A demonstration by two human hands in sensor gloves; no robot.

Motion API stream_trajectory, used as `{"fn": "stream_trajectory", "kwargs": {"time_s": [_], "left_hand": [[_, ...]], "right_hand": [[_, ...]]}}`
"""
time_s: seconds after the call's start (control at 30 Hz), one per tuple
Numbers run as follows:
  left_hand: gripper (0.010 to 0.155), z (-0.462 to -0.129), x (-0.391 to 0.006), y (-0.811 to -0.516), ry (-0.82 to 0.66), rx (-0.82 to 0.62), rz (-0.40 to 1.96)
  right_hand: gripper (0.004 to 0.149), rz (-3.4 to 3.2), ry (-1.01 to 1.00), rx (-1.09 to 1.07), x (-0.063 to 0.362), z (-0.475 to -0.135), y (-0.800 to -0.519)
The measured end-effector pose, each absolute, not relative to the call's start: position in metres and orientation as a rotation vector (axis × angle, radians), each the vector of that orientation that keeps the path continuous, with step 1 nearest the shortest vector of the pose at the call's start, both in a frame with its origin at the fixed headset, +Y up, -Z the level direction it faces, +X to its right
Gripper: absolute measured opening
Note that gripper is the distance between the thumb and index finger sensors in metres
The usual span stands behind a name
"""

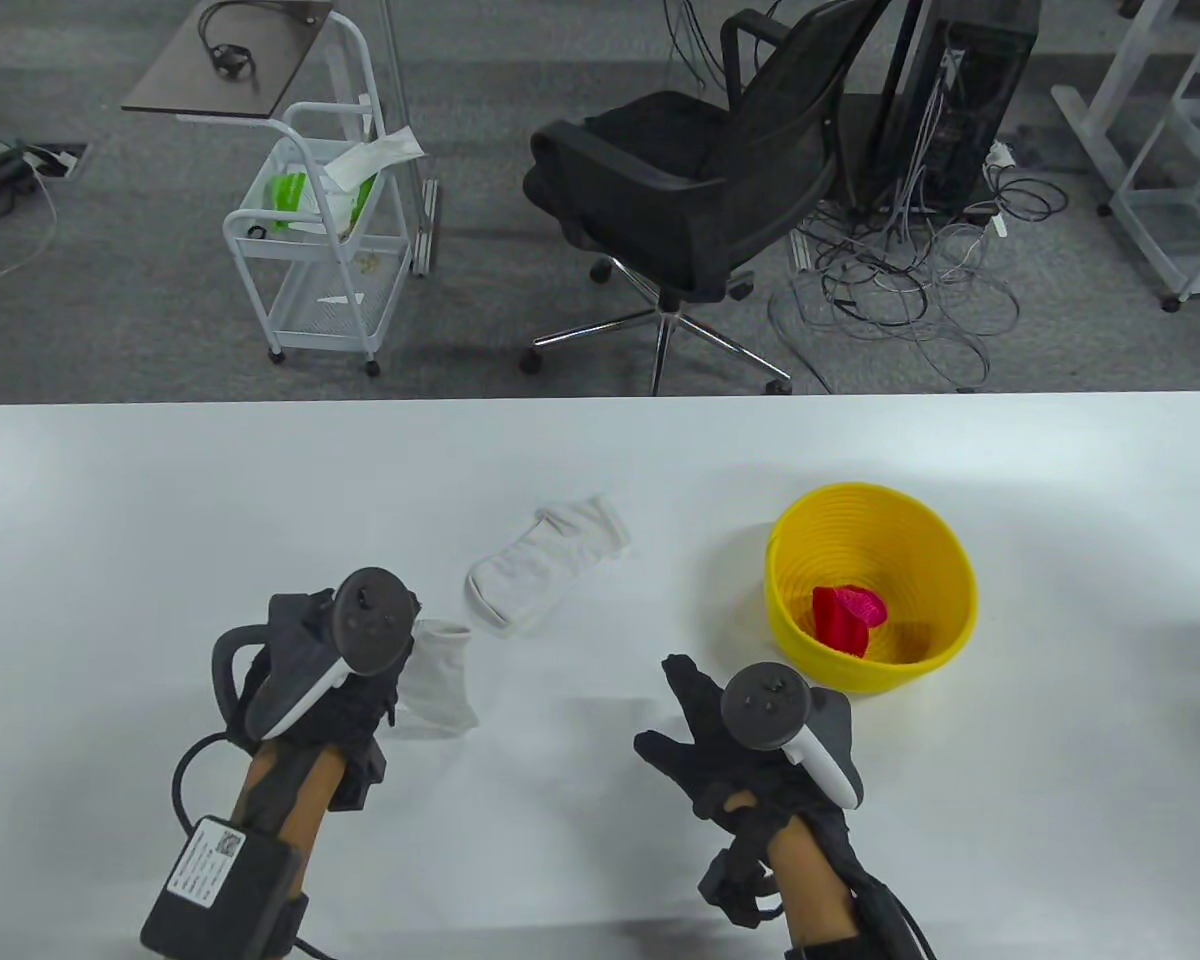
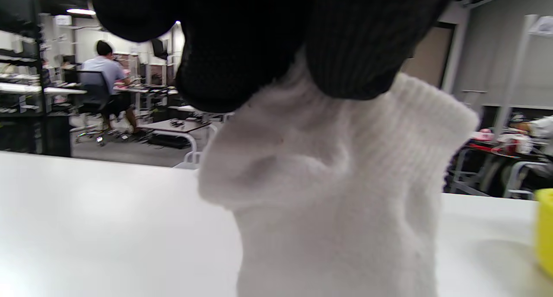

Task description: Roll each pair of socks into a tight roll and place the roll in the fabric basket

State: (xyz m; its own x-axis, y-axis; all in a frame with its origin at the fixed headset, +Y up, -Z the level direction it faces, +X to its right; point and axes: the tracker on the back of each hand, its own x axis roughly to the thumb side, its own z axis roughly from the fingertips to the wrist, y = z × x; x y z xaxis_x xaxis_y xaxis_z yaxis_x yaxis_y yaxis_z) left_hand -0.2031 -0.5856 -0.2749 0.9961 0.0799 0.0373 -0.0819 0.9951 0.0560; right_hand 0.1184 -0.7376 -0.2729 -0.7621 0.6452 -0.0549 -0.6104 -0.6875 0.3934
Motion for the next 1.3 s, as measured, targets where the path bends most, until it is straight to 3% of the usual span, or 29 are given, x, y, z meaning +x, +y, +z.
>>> {"fn": "stream_trajectory", "kwargs": {"time_s": [0.17, 0.33, 0.5, 0.73, 0.87, 1.0, 1.3], "left_hand": [[0.043, -0.241, -0.176, -0.559, -0.133, 0.052, 0.095], [0.043, -0.217, -0.146, -0.553, -0.226, -0.11, 0.144], [0.043, -0.232, -0.114, -0.601, -0.274, -0.276, 0.111], [0.043, -0.277, -0.088, -0.681, -0.282, -0.302, 0.082], [0.044, -0.299, -0.09, -0.698, -0.251, -0.245, 0.119], [0.057, -0.309, -0.104, -0.704, -0.207, -0.196, 0.216], [0.075, -0.27, -0.16, -0.683, -0.194, -0.136, 0.487]], "right_hand": [[0.086, 2.383, 0.466, 0.117, 0.121, -0.272, -0.733], [0.083, 2.358, 0.41, 0.097, 0.128, -0.273, -0.729], [0.082, 2.355, 0.403, 0.082, 0.131, -0.274, -0.728], [0.082, 2.368, 0.409, 0.1, 0.129, -0.275, -0.726], [0.082, 2.385, 0.415, 0.111, 0.127, -0.276, -0.726], [0.082, 2.404, 0.439, 0.112, 0.125, -0.277, -0.728], [0.085, 2.4, 0.434, 0.113, 0.126, -0.276, -0.728]]}}
